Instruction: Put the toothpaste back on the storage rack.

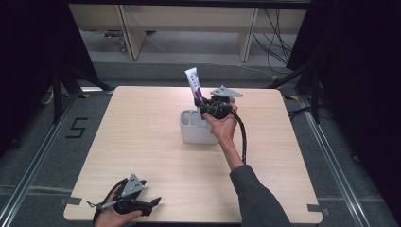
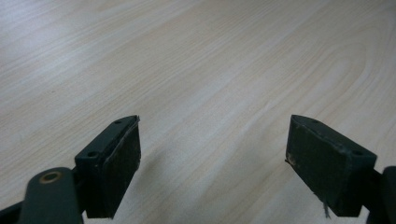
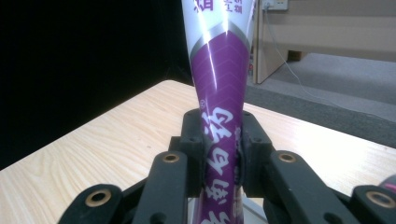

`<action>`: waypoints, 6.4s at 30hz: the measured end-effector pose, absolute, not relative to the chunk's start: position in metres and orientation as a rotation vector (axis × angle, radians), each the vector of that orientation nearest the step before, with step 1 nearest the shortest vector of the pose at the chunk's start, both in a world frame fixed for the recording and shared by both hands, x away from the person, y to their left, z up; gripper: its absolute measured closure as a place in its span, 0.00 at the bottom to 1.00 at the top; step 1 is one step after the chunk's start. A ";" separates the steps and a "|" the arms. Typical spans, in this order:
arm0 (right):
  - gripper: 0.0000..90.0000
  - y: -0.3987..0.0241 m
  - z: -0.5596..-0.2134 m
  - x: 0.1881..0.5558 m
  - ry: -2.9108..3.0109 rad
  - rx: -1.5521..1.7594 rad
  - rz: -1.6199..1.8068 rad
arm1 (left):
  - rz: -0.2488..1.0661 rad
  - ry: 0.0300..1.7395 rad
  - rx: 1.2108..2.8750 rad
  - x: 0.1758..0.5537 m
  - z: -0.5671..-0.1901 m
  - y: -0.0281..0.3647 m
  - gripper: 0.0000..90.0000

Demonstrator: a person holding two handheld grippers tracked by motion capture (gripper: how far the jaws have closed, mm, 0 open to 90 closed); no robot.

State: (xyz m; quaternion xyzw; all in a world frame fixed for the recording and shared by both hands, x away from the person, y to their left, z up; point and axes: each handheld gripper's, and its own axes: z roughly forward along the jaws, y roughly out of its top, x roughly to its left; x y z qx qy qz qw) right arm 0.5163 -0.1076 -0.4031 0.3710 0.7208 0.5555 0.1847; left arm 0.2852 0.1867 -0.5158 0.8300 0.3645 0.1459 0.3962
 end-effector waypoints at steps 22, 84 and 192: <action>0.84 -0.105 -0.423 0.518 2.078 1.047 1.521 | 0.375 0.922 2.111 0.286 -0.516 0.187 0.19; 0.75 -0.124 -0.419 0.496 2.157 1.007 1.547 | 0.369 0.919 2.117 0.285 -0.516 0.187 0.19; 0.31 -0.198 -0.436 0.393 2.278 1.089 1.489 | 0.377 0.926 2.106 0.286 -0.515 0.187 0.19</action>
